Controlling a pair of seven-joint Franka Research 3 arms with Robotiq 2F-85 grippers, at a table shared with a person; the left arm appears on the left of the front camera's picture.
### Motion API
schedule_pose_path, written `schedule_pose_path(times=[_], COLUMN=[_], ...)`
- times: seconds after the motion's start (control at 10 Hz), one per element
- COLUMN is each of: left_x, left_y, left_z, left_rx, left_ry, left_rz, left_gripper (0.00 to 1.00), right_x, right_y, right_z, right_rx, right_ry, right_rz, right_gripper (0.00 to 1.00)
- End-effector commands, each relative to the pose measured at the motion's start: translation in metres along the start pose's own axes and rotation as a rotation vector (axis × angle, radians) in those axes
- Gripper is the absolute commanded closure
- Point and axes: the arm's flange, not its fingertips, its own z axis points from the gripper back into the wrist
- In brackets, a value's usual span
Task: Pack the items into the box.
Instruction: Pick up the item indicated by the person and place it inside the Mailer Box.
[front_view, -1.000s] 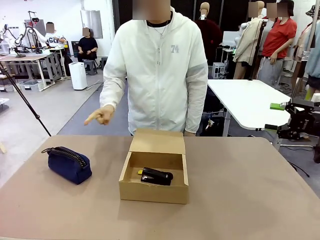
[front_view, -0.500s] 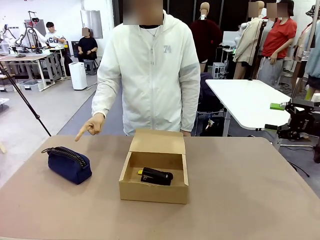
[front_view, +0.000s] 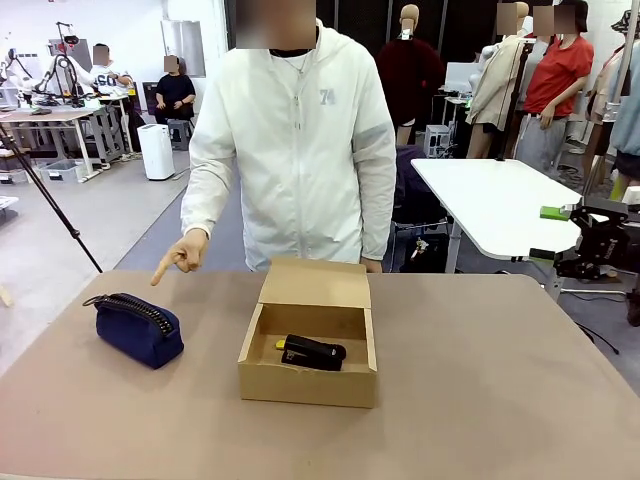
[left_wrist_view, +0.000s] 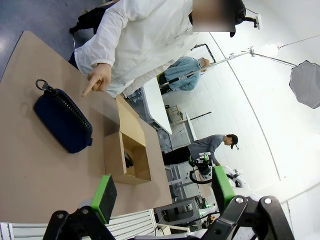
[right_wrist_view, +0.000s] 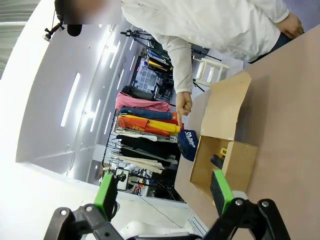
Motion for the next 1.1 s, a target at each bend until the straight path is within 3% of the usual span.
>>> schedule_pose_path(times=[0.0, 0.1, 0.2, 0.3, 0.6, 0.8, 1.0], left_x=[0.001, 0.000, 0.011, 0.026, 0.048, 0.041, 0.028], left_y=[-0.002, 0.000, -0.015, -0.038, -0.108, -0.116, -0.107], left_z=[0.000, 0.000, -0.021, -0.052, -0.154, -0.235, -0.294], left_rx=[-0.023, 0.000, 0.144, 0.343, 0.744, 1.041, 1.204], left_ry=[-0.011, 0.000, 0.072, 0.050, 0.194, 0.275, 0.261], left_rz=[-0.017, 0.000, 0.018, 0.035, -0.136, -0.279, -0.389], left_gripper=[0.00, 0.00, 0.00, 0.00, 0.00, 0.00, 0.00], right_x=[-0.001, -0.001, -0.001, -0.001, -0.001, -0.001, -0.001], right_y=[0.004, 0.004, 0.004, 0.004, 0.004, 0.004, 0.004], right_z=[0.002, 0.002, 0.002, 0.002, 0.002, 0.002, 0.002], right_rx=[0.011, 0.011, 0.011, 0.011, 0.011, 0.011, 0.011], right_ry=[0.005, 0.005, 0.005, 0.005, 0.005, 0.005, 0.005], right_rz=[0.005, 0.005, 0.005, 0.005, 0.005, 0.005, 0.005], right_gripper=[0.00, 0.00, 0.00, 0.00, 0.00, 0.00, 0.00])
